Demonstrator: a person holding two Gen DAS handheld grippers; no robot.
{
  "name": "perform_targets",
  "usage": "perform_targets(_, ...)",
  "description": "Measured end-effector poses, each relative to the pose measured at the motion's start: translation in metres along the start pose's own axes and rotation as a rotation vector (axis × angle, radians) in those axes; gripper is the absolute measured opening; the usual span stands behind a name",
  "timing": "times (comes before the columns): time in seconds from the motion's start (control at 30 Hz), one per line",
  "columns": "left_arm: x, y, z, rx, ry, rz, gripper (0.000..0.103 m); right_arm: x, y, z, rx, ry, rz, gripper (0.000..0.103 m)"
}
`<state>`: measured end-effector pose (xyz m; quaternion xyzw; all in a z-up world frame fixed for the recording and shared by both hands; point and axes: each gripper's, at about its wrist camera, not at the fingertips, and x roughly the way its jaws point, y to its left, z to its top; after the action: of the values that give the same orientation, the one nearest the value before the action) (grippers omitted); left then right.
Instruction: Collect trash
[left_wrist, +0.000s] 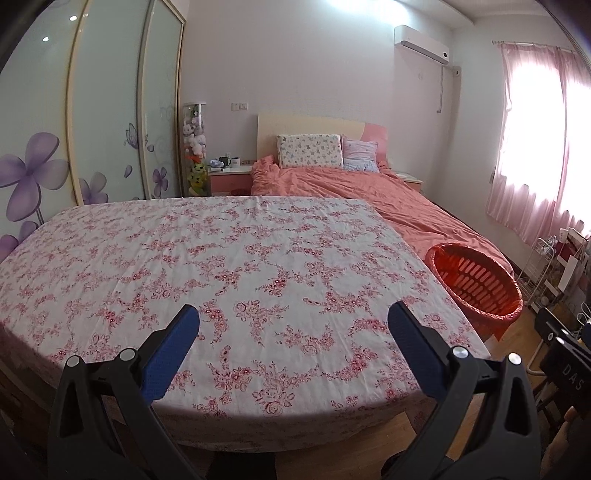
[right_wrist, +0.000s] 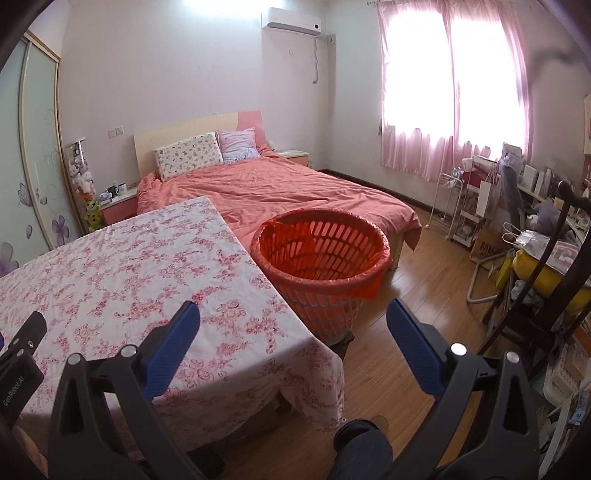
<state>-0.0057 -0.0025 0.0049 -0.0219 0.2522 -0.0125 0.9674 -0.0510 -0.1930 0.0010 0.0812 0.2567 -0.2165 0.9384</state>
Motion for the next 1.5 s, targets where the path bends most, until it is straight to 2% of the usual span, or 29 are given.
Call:
perform_targets(0.4,-0.01,-0.009,0.0,0.028,-0.023,0.004,0.101,-0.006,-0.004,-0.001,0.0,-0.001,-0.036,0.099)
perform_targets(1.5,-0.014,-0.019,0.003,0.056,-0.016,0.019,0.101,-0.008,-0.002,0.0,-0.001,0.005,-0.019,0.099)
